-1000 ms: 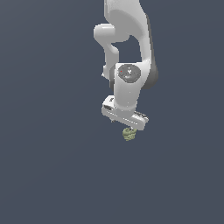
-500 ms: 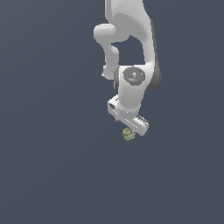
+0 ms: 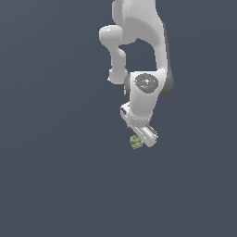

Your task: Pick up the object and move it to a goal position.

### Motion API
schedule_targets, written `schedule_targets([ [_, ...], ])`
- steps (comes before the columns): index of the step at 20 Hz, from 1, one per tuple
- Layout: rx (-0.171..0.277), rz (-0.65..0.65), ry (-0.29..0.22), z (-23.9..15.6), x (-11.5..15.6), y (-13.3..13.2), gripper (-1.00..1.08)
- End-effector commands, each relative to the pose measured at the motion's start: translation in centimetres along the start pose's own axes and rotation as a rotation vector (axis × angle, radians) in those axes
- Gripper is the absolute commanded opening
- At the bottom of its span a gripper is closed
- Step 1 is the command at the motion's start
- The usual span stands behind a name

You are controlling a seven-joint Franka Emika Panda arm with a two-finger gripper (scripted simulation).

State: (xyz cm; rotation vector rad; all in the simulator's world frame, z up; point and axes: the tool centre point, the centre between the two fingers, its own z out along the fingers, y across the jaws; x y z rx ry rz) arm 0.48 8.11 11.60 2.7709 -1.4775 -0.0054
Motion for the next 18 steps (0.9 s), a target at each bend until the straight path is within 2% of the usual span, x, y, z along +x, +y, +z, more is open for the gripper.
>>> schedule_targets([
  [1,0.001,0.061,0.0,0.2,-0.3,-0.2,1.0],
  [9,0.002,0.195,0.001,0.7,-1.0,-0.6,1.0],
  [18,0.003,0.247,0.002,0.9,-1.3,-0.8,1.0],
])
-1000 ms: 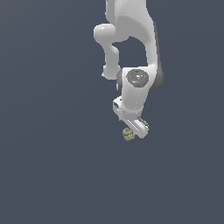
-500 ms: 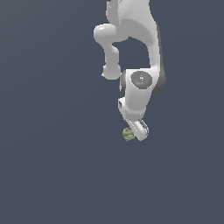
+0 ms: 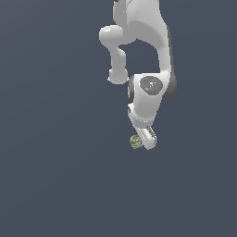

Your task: Pick up the object and move it to a goal position.

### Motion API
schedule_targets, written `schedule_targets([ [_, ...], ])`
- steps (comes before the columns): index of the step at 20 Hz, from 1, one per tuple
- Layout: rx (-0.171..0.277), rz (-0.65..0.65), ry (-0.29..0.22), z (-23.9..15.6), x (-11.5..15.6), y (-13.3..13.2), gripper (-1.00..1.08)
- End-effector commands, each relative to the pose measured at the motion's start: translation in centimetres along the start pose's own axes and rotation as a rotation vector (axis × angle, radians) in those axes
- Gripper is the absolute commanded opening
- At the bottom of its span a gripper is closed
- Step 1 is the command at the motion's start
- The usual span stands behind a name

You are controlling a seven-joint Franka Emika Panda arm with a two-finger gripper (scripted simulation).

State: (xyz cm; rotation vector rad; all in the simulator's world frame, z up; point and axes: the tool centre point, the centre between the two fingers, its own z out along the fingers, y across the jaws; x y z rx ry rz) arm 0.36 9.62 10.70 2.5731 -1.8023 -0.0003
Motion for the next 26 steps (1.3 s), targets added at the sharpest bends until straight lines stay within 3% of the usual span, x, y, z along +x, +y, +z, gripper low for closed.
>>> schedule_targets([
  [1,0.0,0.0,0.0,0.0,0.0,0.0,1.0],
  [18,0.0,0.005,0.0,5.0,0.0,0.0,1.0],
  [19,0.0,0.005,0.0,5.0,0.0,0.0,-1.0],
  [26,0.0,0.005,0.0,5.0,0.0,0.0,-1.0],
])
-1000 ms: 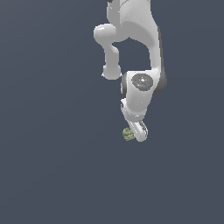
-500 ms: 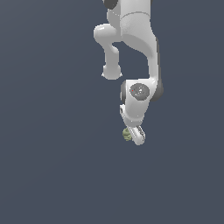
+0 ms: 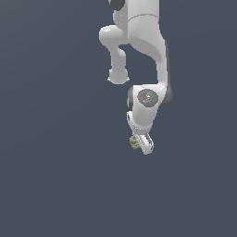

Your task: Pick up the object and move it to a goal position.

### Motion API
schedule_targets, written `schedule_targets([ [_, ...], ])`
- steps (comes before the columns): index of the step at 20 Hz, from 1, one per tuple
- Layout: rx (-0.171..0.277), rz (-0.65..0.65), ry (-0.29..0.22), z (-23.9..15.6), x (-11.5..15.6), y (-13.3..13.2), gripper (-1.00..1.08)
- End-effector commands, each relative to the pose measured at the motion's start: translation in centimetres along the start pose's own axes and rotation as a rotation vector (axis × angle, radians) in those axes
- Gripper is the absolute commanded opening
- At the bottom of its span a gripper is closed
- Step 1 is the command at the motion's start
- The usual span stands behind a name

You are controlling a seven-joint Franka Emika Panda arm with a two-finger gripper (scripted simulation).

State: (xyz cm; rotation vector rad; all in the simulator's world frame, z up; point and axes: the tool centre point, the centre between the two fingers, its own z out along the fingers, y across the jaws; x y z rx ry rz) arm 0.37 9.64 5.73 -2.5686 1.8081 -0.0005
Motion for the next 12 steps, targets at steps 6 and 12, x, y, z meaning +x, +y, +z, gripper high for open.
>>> schedule_targets([
  [6,0.0,0.0,0.0,-0.3,0.1,-0.1,-1.0],
  [12,0.0,0.0,0.0,-2.4,0.6,-0.6,-1.0],
])
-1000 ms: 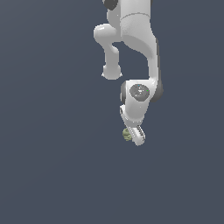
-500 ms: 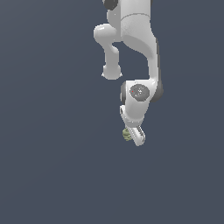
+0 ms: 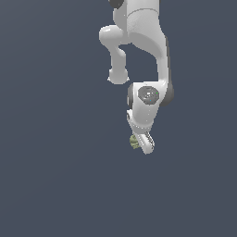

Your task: Pick up the object and move it to a goal position.

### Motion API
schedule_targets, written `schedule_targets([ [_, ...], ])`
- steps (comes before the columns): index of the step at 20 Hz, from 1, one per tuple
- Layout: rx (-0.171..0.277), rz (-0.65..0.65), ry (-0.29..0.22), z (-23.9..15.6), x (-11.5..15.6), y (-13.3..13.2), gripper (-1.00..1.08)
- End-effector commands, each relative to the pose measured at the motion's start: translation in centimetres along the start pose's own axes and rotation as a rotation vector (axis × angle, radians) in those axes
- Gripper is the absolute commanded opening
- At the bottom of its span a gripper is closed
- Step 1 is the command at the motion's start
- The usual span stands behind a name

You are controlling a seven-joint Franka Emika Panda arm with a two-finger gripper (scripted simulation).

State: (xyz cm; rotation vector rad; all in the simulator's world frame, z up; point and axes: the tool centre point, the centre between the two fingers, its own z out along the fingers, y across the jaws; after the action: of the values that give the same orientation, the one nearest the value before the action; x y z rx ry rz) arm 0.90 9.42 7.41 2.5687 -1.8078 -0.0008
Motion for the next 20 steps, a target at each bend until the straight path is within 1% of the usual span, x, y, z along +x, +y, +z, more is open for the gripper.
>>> schedule_targets([
  [1,0.001,0.0,0.0,-1.3,0.3,-0.4,-1.0],
  [6,0.001,0.001,0.001,-4.8,1.1,-1.3,-1.0],
  [15,0.001,0.001,0.001,-12.7,3.0,-3.7,-1.0],
  [20,0.0,0.001,0.001,-15.7,3.7,-4.7,-1.0],
])
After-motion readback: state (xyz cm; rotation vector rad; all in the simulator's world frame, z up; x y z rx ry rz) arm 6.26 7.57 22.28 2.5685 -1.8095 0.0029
